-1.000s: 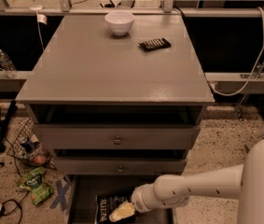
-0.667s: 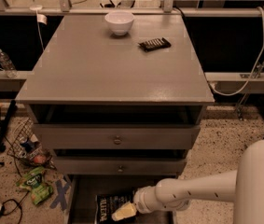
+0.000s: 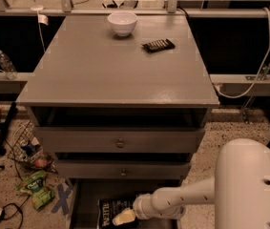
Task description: Pick blue chip bag from bottom drawer and place on counter
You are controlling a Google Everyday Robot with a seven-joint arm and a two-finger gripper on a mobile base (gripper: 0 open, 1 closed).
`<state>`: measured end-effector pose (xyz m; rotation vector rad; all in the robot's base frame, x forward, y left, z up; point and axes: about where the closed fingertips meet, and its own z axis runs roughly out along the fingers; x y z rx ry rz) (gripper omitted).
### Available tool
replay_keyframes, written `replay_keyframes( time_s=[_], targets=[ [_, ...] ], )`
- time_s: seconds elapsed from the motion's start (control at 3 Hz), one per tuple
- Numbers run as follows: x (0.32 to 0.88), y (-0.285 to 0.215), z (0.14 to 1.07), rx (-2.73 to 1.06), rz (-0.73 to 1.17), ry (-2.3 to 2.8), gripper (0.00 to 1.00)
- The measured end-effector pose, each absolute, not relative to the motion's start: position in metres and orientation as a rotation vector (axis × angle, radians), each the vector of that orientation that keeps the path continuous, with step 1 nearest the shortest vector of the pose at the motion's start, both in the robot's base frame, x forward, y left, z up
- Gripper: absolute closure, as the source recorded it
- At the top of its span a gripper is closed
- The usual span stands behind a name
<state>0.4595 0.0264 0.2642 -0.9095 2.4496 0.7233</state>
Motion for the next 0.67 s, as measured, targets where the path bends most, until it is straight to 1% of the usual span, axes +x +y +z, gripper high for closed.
replay_keyframes(
  time_s=[0.33,0.67],
  targets=[
    [0.476,0.037,0.226,-0.880,0.666,2.464,0.00],
    [0.484,0.038,0.207,-0.846,0.637,2.466,0.00]
  ],
)
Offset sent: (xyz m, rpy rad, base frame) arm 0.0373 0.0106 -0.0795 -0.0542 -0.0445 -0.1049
